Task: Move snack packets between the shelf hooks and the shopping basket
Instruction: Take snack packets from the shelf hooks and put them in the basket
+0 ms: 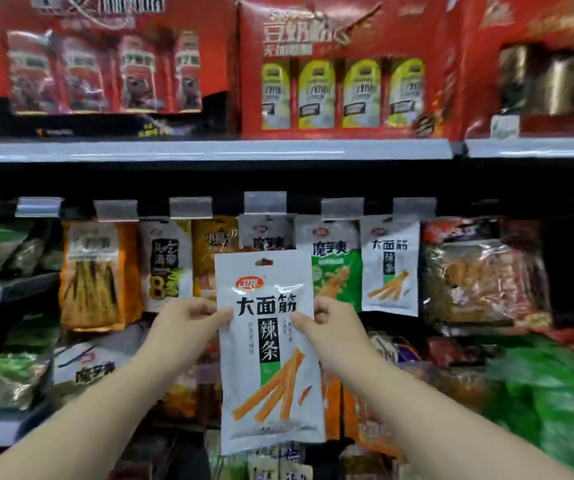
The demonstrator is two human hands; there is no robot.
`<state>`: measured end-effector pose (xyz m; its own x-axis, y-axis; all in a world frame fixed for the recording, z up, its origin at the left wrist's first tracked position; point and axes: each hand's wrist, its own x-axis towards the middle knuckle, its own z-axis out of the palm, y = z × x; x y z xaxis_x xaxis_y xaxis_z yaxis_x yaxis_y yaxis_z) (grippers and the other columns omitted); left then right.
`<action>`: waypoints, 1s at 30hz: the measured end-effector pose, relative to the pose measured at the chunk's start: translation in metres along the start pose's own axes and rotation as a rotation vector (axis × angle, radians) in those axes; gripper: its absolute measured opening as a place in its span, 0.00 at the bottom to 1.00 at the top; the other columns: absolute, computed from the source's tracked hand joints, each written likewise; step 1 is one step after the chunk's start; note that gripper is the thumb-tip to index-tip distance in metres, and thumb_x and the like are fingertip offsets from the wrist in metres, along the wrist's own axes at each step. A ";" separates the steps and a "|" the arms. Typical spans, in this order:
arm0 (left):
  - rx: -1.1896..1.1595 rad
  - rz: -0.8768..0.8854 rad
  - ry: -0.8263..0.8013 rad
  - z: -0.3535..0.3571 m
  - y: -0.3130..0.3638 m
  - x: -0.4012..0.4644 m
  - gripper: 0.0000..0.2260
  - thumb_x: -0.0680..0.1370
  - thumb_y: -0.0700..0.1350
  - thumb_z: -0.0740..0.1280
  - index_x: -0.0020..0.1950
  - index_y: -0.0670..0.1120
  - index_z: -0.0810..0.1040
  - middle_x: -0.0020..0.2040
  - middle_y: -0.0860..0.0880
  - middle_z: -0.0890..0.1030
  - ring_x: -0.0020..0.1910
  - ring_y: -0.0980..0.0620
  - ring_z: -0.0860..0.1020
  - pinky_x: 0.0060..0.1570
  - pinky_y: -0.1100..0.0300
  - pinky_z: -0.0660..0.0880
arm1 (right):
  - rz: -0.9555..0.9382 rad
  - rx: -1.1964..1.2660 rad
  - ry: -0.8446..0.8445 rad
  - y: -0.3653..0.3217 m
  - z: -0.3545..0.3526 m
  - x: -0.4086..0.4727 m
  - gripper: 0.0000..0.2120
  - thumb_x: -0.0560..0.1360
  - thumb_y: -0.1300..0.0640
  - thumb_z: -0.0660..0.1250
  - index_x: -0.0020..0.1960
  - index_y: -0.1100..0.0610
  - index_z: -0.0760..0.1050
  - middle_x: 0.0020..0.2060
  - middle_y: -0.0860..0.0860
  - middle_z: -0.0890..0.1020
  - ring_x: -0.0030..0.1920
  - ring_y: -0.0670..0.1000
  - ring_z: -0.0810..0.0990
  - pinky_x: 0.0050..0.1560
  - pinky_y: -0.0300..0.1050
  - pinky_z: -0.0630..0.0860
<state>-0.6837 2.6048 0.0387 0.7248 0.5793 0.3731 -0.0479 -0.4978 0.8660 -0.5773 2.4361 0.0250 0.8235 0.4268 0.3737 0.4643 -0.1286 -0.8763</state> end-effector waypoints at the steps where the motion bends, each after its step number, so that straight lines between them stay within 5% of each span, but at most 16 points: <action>1: -0.001 0.000 -0.017 0.022 0.005 0.013 0.11 0.75 0.48 0.71 0.34 0.46 0.84 0.34 0.49 0.84 0.40 0.45 0.82 0.48 0.46 0.79 | 0.009 0.001 0.044 0.008 -0.016 0.009 0.14 0.75 0.54 0.68 0.49 0.66 0.74 0.47 0.66 0.80 0.49 0.67 0.79 0.49 0.57 0.78; 4: -0.020 -0.016 -0.059 0.087 0.015 0.046 0.11 0.75 0.48 0.70 0.37 0.42 0.83 0.36 0.44 0.82 0.37 0.46 0.80 0.42 0.53 0.78 | 0.054 -0.034 0.112 0.033 -0.060 0.035 0.05 0.77 0.55 0.66 0.47 0.57 0.76 0.46 0.57 0.82 0.52 0.59 0.80 0.53 0.53 0.76; 7: 0.006 -0.038 -0.072 0.141 0.027 0.072 0.16 0.76 0.50 0.69 0.36 0.39 0.81 0.33 0.46 0.77 0.31 0.51 0.72 0.32 0.61 0.67 | 0.093 -0.074 0.152 0.061 -0.097 0.065 0.16 0.77 0.51 0.64 0.55 0.64 0.73 0.51 0.65 0.79 0.51 0.64 0.79 0.52 0.60 0.77; 9: -0.015 -0.037 -0.085 0.170 0.033 0.090 0.19 0.76 0.52 0.69 0.37 0.35 0.79 0.34 0.46 0.74 0.32 0.52 0.71 0.32 0.62 0.67 | 0.088 -0.087 0.162 0.073 -0.121 0.084 0.17 0.77 0.49 0.63 0.48 0.66 0.74 0.41 0.62 0.80 0.40 0.60 0.80 0.41 0.52 0.77; 11: -0.023 -0.034 -0.088 0.193 0.041 0.104 0.20 0.76 0.53 0.69 0.40 0.34 0.79 0.32 0.46 0.71 0.24 0.58 0.69 0.26 0.67 0.67 | 0.083 -0.115 0.200 0.081 -0.142 0.098 0.22 0.78 0.48 0.62 0.34 0.63 0.65 0.28 0.55 0.68 0.29 0.52 0.66 0.31 0.43 0.60; 13: 0.003 -0.008 -0.085 0.212 0.050 0.115 0.18 0.76 0.52 0.69 0.36 0.38 0.76 0.27 0.47 0.66 0.16 0.60 0.63 0.20 0.69 0.62 | 0.062 -0.119 0.245 0.089 -0.160 0.112 0.23 0.78 0.48 0.63 0.32 0.58 0.57 0.27 0.52 0.60 0.28 0.51 0.58 0.32 0.44 0.53; 17: 0.013 0.054 -0.106 0.247 0.068 0.132 0.19 0.77 0.54 0.67 0.32 0.45 0.68 0.29 0.44 0.64 0.22 0.52 0.59 0.26 0.65 0.62 | 0.054 -0.043 0.278 0.101 -0.189 0.136 0.22 0.77 0.47 0.63 0.33 0.62 0.66 0.26 0.58 0.65 0.28 0.51 0.62 0.35 0.43 0.57; 21: -0.052 0.069 -0.078 0.270 0.088 0.145 0.26 0.76 0.54 0.67 0.23 0.49 0.61 0.18 0.54 0.60 0.18 0.53 0.61 0.34 0.55 0.76 | 0.015 -0.059 0.348 0.097 -0.215 0.149 0.22 0.78 0.48 0.62 0.32 0.56 0.57 0.26 0.50 0.59 0.27 0.49 0.57 0.30 0.42 0.53; 25: -0.024 0.113 -0.078 0.279 0.105 0.151 0.22 0.77 0.55 0.66 0.28 0.45 0.66 0.19 0.54 0.60 0.15 0.57 0.59 0.36 0.52 0.78 | -0.080 -0.037 0.395 0.098 -0.228 0.158 0.21 0.78 0.48 0.62 0.34 0.58 0.60 0.25 0.50 0.59 0.26 0.49 0.57 0.29 0.42 0.54; 27: -0.026 0.131 -0.091 0.282 0.108 0.155 0.23 0.77 0.56 0.66 0.29 0.41 0.70 0.22 0.46 0.65 0.19 0.53 0.63 0.41 0.50 0.79 | -0.124 -0.041 0.403 0.096 -0.231 0.161 0.20 0.78 0.49 0.62 0.33 0.58 0.60 0.25 0.49 0.60 0.26 0.48 0.56 0.27 0.41 0.55; 30: -0.065 0.177 -0.084 0.286 0.111 0.158 0.18 0.77 0.57 0.65 0.37 0.43 0.80 0.34 0.35 0.75 0.27 0.50 0.69 0.34 0.55 0.73 | -0.178 -0.037 0.423 0.095 -0.235 0.164 0.20 0.79 0.50 0.61 0.33 0.57 0.58 0.25 0.49 0.59 0.26 0.47 0.56 0.24 0.35 0.56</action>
<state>-0.3779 2.4566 0.0984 0.7558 0.4295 0.4943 -0.2217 -0.5425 0.8103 -0.3216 2.2831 0.0745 0.7869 0.0436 0.6156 0.6158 -0.1213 -0.7785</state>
